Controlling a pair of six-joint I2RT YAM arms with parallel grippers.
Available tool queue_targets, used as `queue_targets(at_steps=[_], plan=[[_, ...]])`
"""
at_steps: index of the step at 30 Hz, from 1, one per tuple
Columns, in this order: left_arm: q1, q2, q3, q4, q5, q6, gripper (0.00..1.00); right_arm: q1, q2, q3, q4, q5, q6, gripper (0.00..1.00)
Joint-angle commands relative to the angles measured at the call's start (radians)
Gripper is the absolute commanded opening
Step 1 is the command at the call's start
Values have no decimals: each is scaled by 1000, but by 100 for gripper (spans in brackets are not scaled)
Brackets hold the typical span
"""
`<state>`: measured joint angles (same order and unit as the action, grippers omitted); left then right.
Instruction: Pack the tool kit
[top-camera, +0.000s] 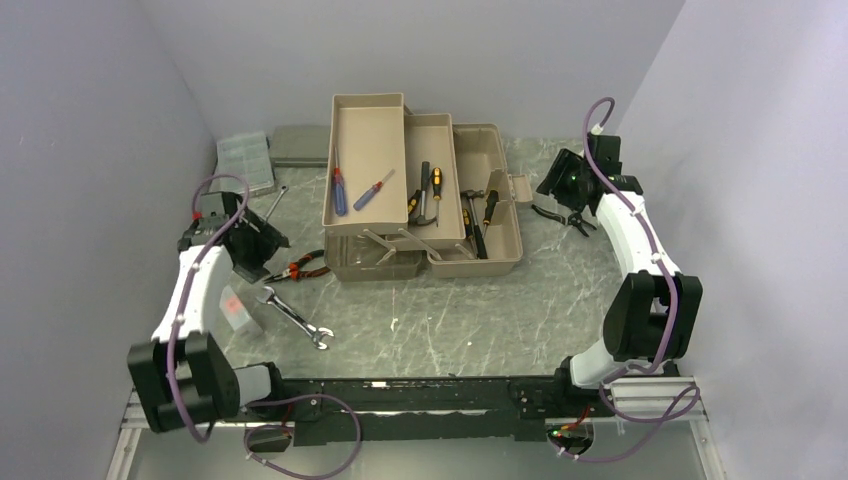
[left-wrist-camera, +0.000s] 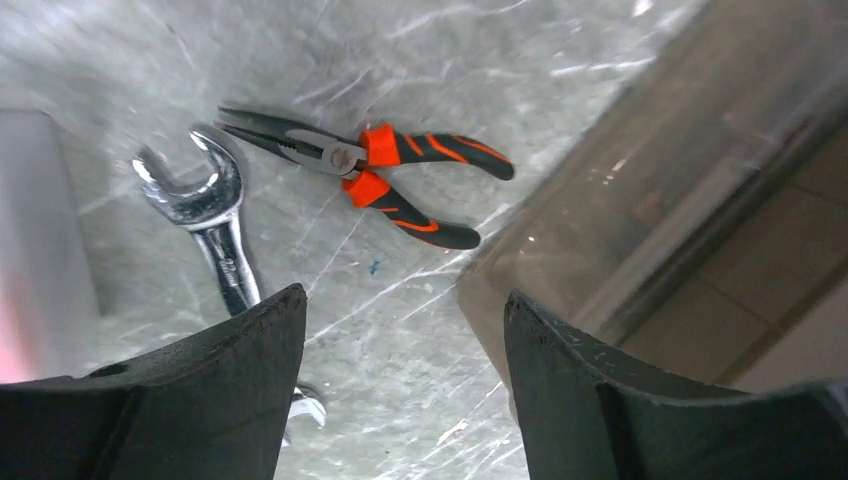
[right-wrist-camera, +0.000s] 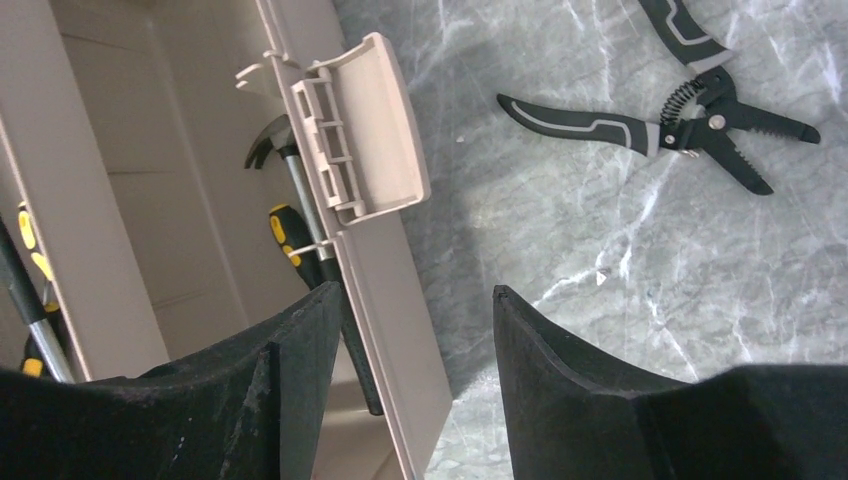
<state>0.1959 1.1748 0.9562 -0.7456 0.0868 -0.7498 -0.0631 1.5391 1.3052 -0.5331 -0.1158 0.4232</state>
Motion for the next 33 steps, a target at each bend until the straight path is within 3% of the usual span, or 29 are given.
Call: queue_targets(at_steps=[1, 6, 14, 23, 24, 27, 29, 33], plan=[[-8, 123, -62, 122, 91, -202, 74, -3, -44, -6, 69, -52, 6, 59], [-82, 260, -16, 72, 15, -340, 78, -3, -67, -23, 74, -67, -2, 59], [-177, 356, -9, 30, -83, -549, 66, -10, -105, -56, 94, -86, -4, 59], [-235, 484, 11, 48, -167, -647, 66, -13, -132, -73, 104, -119, 1, 58], [-237, 507, 23, 37, -174, -654, 62, -13, -136, -75, 102, -118, 1, 58], [-246, 556, 61, -61, -234, -728, 39, -13, -151, -83, 107, -113, 3, 58], [-245, 568, 62, -62, -241, -743, 35, -14, -159, -88, 111, -114, 5, 58], [-247, 550, 85, -35, -300, -700, 7, -16, -165, -90, 111, -117, 9, 57]])
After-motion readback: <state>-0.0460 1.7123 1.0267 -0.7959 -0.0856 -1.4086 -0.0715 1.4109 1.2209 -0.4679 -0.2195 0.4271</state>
